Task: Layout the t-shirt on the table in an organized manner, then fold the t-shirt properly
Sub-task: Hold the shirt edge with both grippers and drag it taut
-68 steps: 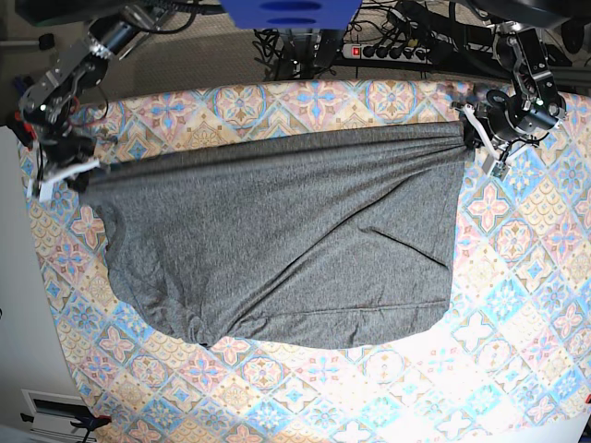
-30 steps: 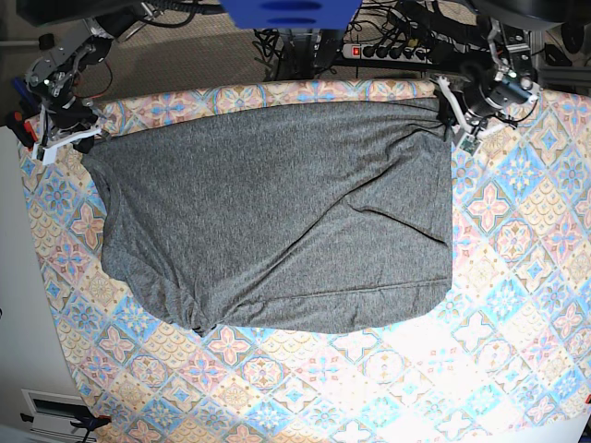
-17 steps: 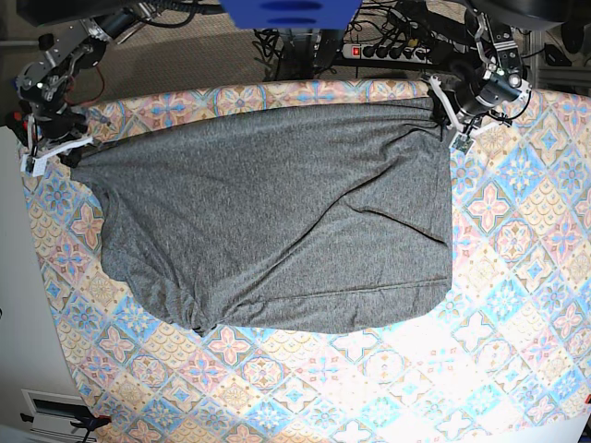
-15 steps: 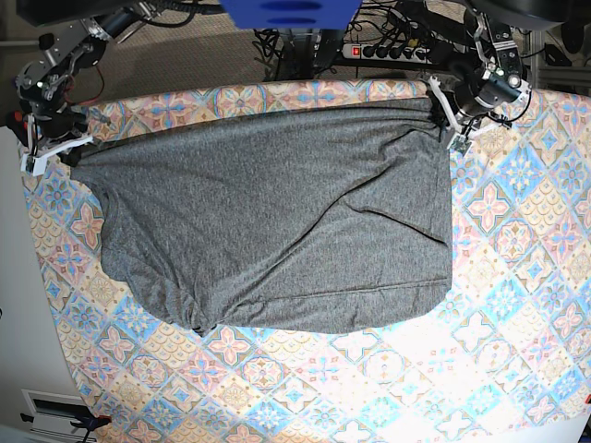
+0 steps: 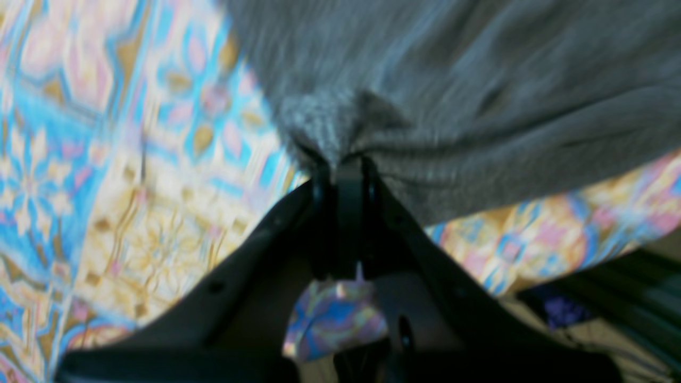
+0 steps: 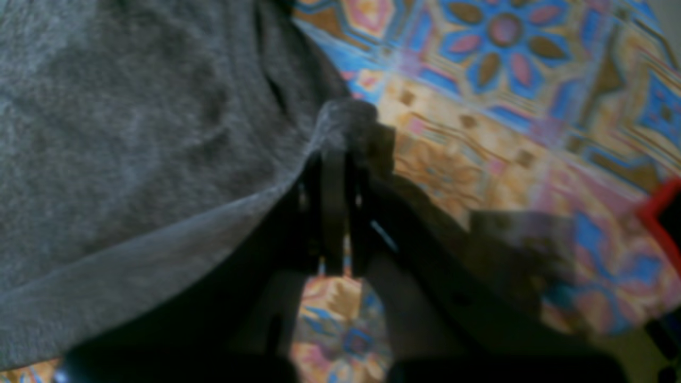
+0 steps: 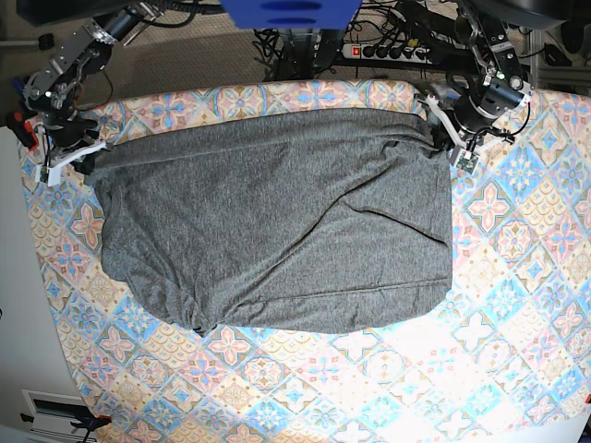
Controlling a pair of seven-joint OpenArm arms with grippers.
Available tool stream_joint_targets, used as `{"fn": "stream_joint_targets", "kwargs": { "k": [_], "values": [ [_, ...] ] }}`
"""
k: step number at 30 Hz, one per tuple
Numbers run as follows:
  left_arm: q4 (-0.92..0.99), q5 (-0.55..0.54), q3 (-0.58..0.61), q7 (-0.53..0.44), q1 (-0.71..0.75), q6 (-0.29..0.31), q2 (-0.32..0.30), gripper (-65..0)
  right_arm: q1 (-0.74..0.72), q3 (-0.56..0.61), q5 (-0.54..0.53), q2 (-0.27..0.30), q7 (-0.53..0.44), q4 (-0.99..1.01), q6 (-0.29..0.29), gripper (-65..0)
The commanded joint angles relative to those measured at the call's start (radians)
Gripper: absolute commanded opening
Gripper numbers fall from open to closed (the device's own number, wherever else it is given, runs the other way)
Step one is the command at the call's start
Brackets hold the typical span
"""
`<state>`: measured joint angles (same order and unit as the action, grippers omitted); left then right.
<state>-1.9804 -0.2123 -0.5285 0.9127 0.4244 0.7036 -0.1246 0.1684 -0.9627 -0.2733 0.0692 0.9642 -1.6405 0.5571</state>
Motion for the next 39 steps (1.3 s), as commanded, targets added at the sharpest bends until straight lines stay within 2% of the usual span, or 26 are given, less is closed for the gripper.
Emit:
{"fn": "stream_joint_targets", "kwargs": {
  "k": [1, 5, 10, 15, 25, 27, 31, 39],
  "values": [
    [-0.018, -0.006, -0.006, -0.011, -0.011, -0.005, -0.008, -65.0, -0.008, -0.003, -0.014, 0.017, -0.021, -0.02, 0.002, -65.0],
    [-0.017, -0.006, -0.008, -0.011, -0.022, -0.005, -0.008, -65.0, -0.014, -0.003, -0.014, 0.021, -0.021, -0.02, 0.002, -65.0],
    [-0.015, -0.005, -0.011, -0.001, -0.068, -0.005, -0.008, -65.0, -0.111, -0.003, -0.011, 0.024, -0.021, -0.02, 0.002, -65.0],
    [-0.012, -0.002, -0.011, 0.001, -0.089, -0.005, -0.008, -65.0, -0.12, -0.003, -0.011, 0.024, -0.021, -0.017, 0.002, -65.0],
    [0.071, 0.146, -0.009, 0.001, -0.161, -0.005, 0.013, -65.0, -0.122, -0.003, -0.011, 0.025, -0.026, 0.073, 0.002, -65.0],
    [0.085, 0.172, -0.009, -0.002, -0.172, -0.005, 0.019, -65.0, -0.122, -0.003, -0.011, 0.025, -0.055, 0.093, 0.002, -65.0],
    [0.085, 0.176, -0.009, -0.005, -0.175, -0.005, 0.019, -65.0, -0.123, -0.002, -0.011, 0.025, -0.101, 0.131, 0.002, -65.0],
    [0.085, 0.17, -0.009, -0.008, -0.177, -0.005, 0.019, -65.0, -0.197, -0.002, -0.011, 0.039, -0.101, 0.153, 0.002, -65.0]
  ]
}}
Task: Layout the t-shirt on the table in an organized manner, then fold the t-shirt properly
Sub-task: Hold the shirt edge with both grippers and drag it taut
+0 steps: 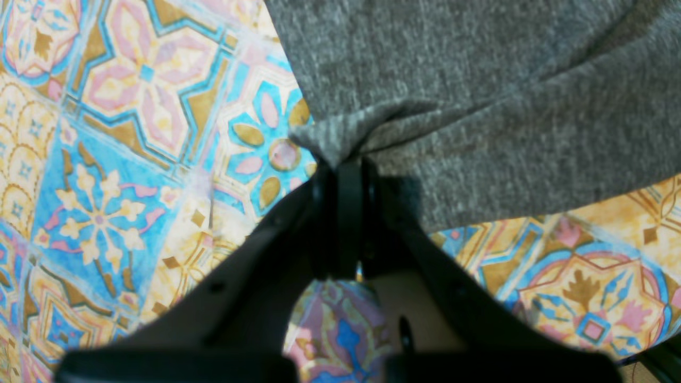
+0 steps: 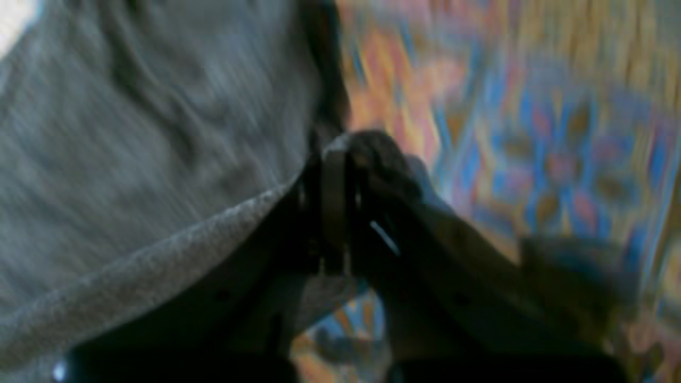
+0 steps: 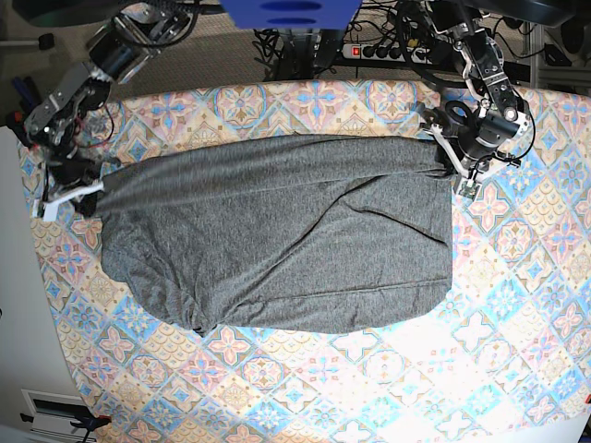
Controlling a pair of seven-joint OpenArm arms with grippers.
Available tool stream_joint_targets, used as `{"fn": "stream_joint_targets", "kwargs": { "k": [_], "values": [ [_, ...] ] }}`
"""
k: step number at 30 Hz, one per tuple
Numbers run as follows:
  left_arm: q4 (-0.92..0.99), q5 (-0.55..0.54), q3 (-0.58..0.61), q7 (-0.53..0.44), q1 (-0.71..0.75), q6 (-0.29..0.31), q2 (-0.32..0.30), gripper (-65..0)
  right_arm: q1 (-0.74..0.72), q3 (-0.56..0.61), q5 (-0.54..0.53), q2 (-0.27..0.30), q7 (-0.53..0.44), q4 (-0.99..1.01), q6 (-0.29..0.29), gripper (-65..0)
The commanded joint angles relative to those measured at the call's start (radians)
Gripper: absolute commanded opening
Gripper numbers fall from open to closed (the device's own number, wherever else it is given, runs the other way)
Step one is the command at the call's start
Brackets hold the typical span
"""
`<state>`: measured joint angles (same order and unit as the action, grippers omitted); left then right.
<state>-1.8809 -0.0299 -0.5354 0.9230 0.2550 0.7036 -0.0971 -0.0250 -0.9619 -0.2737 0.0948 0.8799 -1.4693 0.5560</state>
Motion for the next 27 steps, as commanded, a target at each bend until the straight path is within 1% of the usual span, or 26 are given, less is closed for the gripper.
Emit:
{"fn": "stream_joint_targets", "kwargs": {
  "k": [1, 5, 9, 11, 13, 15, 19, 27],
  "values": [
    [-0.015, -0.012, -0.002, -0.018, -0.007, -0.005, -0.008, -65.0, -0.003, -0.002, -0.009, 0.013, -0.015, -0.018, 0.003, -65.0],
    [-0.015, -0.005, -0.002, -0.018, -0.018, -0.005, -0.008, -65.0, -0.005, -0.002, 0.001, 0.023, -0.015, -0.017, 0.003, -65.0],
    [-0.01, -0.005, -0.002, -0.017, -0.029, -0.005, -0.008, -65.0, -0.005, -0.004, 0.075, 0.026, -0.018, 0.012, 0.003, -65.0],
    [-0.01, -0.003, -0.002, -0.017, -0.043, -0.005, -0.008, -65.0, -0.005, -0.004, 0.089, 0.026, -0.049, 0.043, 0.003, -65.0],
    [-0.006, -0.002, -0.002, -0.009, -0.059, -0.005, -0.013, -65.0, -0.005, -0.004, 0.09, 0.026, -0.083, 0.065, 0.003, -65.0],
    [0.022, -0.003, -0.002, -0.011, -0.066, -0.005, -0.014, -65.0, -0.005, -0.002, 0.092, 0.026, -0.095, 0.08, 0.003, -65.0],
    [0.065, -0.003, -0.002, -0.017, -0.081, -0.005, -0.016, -65.0, -0.017, -0.002, 0.093, 0.027, -0.1, 0.08, 0.003, -65.0],
    [0.066, -0.005, -0.019, -0.018, -0.085, -0.005, -0.016, -65.0, -0.071, 0.013, 0.095, 0.029, -0.094, 0.078, 0.003, -65.0]
  ]
}}
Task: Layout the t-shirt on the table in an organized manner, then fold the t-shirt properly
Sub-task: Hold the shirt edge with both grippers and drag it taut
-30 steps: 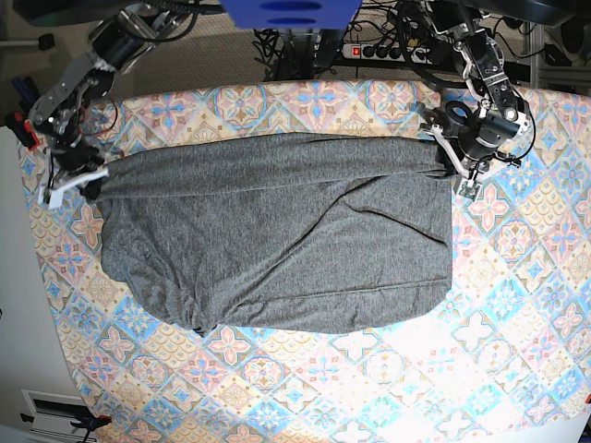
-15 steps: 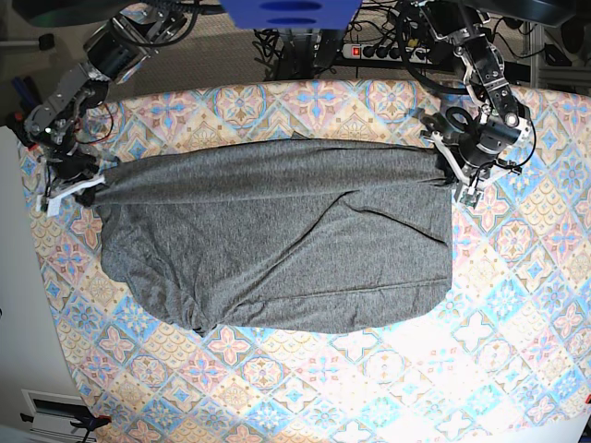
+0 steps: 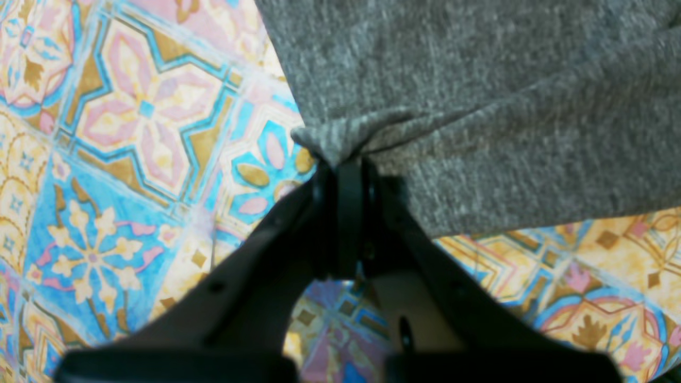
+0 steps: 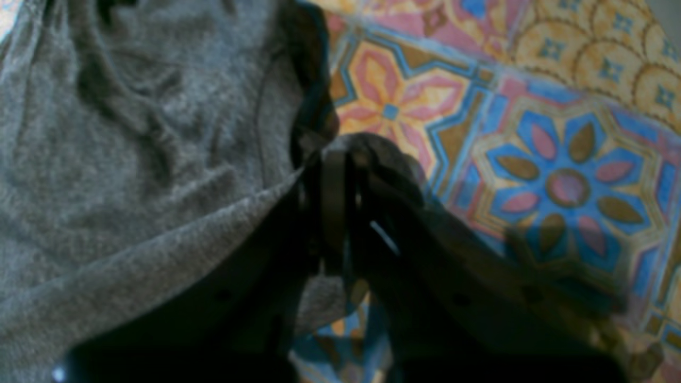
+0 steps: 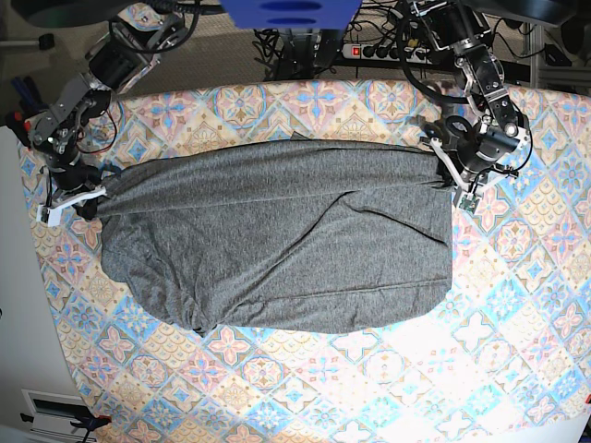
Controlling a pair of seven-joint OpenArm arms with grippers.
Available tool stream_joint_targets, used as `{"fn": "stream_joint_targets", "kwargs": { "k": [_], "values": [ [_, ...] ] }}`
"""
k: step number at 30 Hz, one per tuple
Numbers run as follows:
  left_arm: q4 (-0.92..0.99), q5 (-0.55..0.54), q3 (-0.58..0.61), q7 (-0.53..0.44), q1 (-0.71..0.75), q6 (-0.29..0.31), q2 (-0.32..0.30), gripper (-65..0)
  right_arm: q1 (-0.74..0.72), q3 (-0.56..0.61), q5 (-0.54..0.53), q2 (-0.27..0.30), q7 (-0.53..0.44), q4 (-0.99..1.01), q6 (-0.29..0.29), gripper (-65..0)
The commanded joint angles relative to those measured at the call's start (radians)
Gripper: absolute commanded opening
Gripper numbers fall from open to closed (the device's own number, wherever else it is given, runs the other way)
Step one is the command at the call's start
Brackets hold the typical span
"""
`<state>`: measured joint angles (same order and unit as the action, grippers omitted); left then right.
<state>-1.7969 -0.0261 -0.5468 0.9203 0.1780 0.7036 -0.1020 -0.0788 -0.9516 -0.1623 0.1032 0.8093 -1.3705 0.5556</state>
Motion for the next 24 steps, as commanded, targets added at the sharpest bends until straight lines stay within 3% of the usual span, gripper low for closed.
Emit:
{"fn": "stream_joint_targets", "kwargs": {
  "k": [1, 6, 18, 19, 20, 24],
  "values": [
    [-0.017, -0.008, -0.025, -0.016, -0.008, -0.005, -0.011, -65.0, -0.022, 0.016, -0.016, 0.02, -0.023, -0.02, 0.004, -65.0],
    [0.016, -0.007, -0.077, -0.016, -0.022, -0.005, -0.011, -65.0, -0.023, 0.099, -0.016, 0.02, -0.031, -0.008, 0.004, -65.0],
    [0.067, -0.005, -0.074, -0.008, -0.019, -0.005, -0.008, -65.0, -0.023, 0.104, -0.016, 0.02, -0.032, 0.056, 0.004, -65.0],
    [0.067, -0.005, -0.075, -0.008, -0.019, -0.005, -0.006, -63.5, -0.023, 0.104, -0.016, 0.02, -0.032, 0.052, 0.004, -65.0],
    [0.067, -0.005, -0.077, -0.008, -0.019, -0.005, -0.006, -57.0, -0.023, 0.104, -0.016, 0.02, -0.032, 0.049, 0.004, -63.7],
    [0.061, -0.007, -0.072, -0.014, 0.012, -0.005, -0.011, -37.3, -0.022, 0.105, -0.016, 0.02, -0.032, -0.002, 0.004, -47.0]
  ]
}}
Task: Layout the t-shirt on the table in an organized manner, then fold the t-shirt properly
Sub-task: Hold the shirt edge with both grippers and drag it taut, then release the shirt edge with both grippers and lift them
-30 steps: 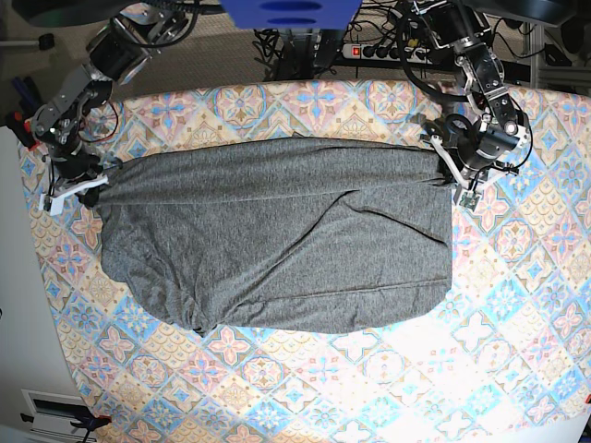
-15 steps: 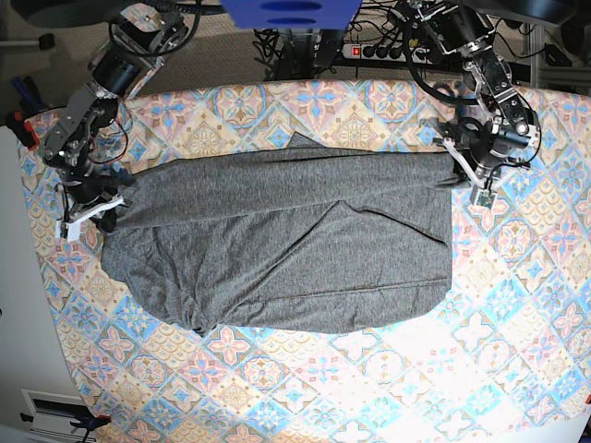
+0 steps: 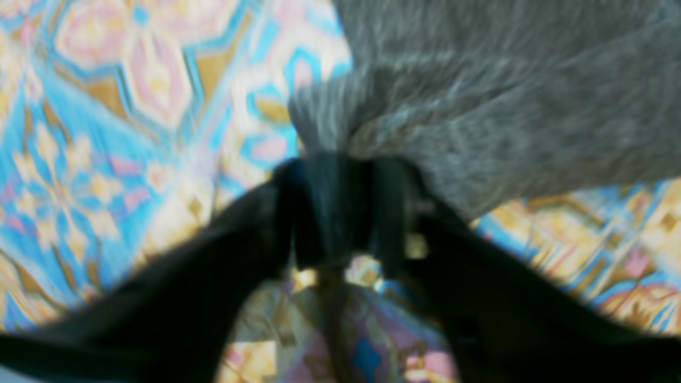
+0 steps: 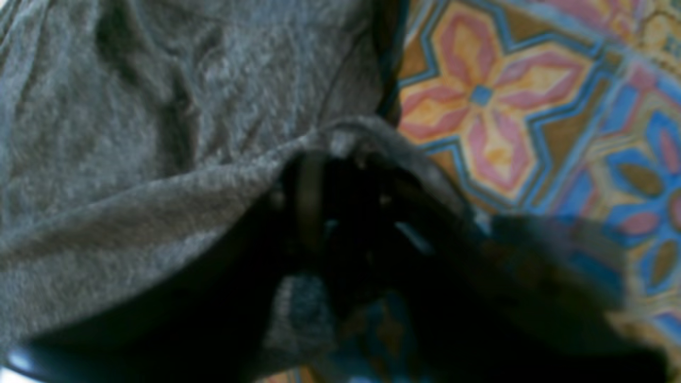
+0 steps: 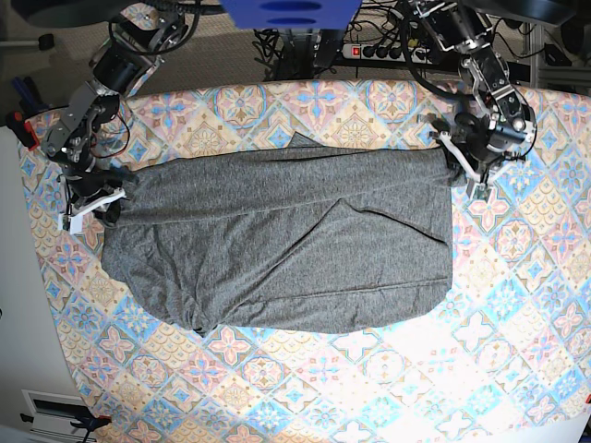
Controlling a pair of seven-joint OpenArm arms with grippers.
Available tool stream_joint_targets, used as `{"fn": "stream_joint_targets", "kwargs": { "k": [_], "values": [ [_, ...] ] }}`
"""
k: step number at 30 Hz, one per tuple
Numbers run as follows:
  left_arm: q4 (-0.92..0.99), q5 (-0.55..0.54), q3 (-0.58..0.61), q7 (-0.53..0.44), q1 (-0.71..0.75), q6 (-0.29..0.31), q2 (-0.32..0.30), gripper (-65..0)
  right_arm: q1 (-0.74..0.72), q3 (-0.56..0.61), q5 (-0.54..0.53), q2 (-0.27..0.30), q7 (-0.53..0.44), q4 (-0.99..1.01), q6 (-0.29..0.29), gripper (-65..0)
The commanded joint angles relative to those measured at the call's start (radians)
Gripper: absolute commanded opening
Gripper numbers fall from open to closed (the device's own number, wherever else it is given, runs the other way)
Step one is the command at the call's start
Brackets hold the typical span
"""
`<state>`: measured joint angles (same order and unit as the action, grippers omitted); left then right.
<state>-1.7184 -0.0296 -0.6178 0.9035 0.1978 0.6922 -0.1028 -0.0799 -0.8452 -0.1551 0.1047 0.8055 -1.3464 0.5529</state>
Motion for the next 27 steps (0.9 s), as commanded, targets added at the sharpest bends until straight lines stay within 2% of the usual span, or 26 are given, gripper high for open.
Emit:
{"fn": "stream_joint_targets", "kwargs": {
  "k": [1, 3, 6, 17, 21, 27],
  "values": [
    [-0.018, -0.005, -0.001, 0.001, -0.005, 0.006, -0.01, -33.9, -0.019, -0.001, -0.024, 0.019, -0.028, -0.041, 0.006, -43.7],
    [-0.018, -0.01, -0.003, 0.001, -0.005, 0.006, -0.007, -30.9, -0.018, -0.001, -0.024, 0.019, -0.028, -0.074, 0.006, -39.1],
    [-0.019, -0.014, -0.007, 0.001, -0.005, 0.006, -0.002, -30.5, -0.019, -0.003, -0.024, 0.017, -0.028, -0.132, 0.006, -34.9],
    [-0.222, -0.016, -0.034, 0.001, -0.013, 0.006, 0.045, -30.5, -0.021, -0.003, -0.025, 0.017, -0.028, -0.244, 0.006, -34.5],
    [-0.256, -0.065, -0.03, -0.001, -0.034, 0.006, 0.045, -30.5, -0.022, 0.0, -0.025, 0.019, -0.027, -0.239, 0.006, -34.5],
    [-0.253, -0.065, 0.017, 0.009, -0.085, 0.006, 0.041, -30.0, -0.076, 0.056, -0.025, 0.105, -0.019, -0.158, 0.006, -34.5]
  ]
}}
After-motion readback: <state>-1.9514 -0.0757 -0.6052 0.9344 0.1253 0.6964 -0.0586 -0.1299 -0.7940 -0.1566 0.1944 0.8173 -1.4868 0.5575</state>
